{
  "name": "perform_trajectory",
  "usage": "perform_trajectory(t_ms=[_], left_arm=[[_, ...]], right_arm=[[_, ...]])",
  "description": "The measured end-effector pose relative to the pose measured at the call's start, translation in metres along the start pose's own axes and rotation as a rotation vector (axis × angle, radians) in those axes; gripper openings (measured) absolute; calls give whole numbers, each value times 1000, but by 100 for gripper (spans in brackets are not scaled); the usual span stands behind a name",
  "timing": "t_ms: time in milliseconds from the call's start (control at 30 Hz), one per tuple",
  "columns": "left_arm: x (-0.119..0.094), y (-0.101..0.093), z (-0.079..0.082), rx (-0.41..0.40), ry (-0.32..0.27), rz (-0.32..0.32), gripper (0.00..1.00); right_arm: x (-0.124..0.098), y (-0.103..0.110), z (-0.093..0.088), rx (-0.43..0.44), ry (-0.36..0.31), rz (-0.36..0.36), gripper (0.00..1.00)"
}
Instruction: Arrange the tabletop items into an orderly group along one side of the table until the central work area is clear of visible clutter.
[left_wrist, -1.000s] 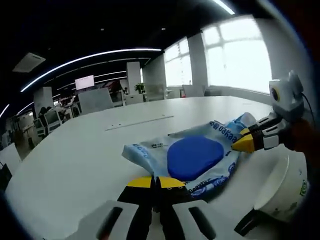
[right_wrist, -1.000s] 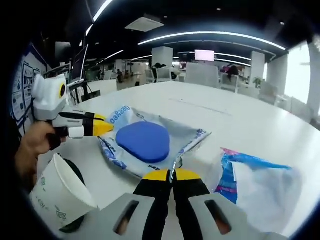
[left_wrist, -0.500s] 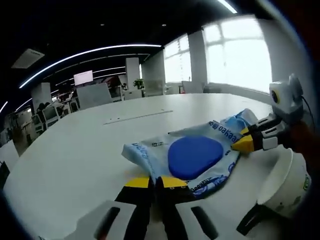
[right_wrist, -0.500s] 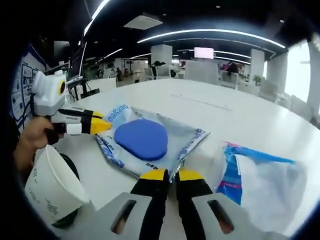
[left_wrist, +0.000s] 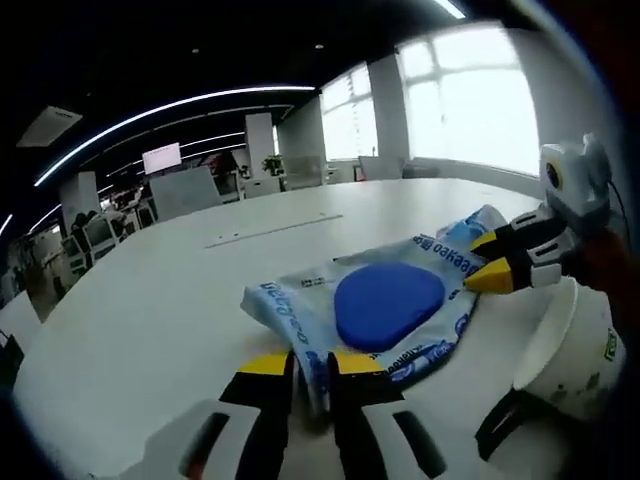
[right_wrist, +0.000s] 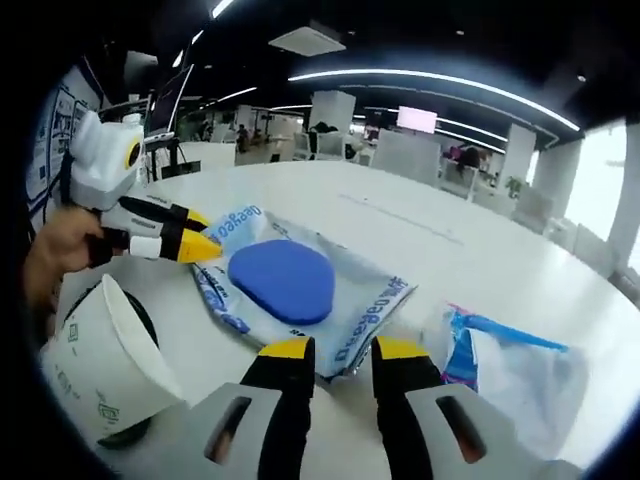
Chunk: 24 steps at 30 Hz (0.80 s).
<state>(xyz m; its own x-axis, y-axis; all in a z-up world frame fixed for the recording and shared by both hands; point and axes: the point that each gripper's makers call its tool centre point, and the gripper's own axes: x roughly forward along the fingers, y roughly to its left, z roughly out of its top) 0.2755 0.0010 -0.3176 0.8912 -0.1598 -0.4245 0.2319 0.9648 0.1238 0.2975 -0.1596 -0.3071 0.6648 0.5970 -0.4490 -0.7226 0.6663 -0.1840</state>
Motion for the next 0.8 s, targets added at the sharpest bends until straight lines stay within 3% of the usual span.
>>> perform_trajectory(t_ms=[167, 467, 633, 800], left_arm=[[-3, 4, 2, -4, 23, 5, 29], [-8, 3, 8, 6, 15, -8, 33], [-10, -1, 6, 13, 24, -28, 38], [-12, -2, 10, 3, 8, -44, 49]], right_arm=[[-11, 0, 15, -33, -42, -17, 22], [-34, 2, 44, -61, -129, -26, 27], [-38, -4, 51, -66, -158, -48, 36], [-40, -7, 50, -75, -148, -79, 54]])
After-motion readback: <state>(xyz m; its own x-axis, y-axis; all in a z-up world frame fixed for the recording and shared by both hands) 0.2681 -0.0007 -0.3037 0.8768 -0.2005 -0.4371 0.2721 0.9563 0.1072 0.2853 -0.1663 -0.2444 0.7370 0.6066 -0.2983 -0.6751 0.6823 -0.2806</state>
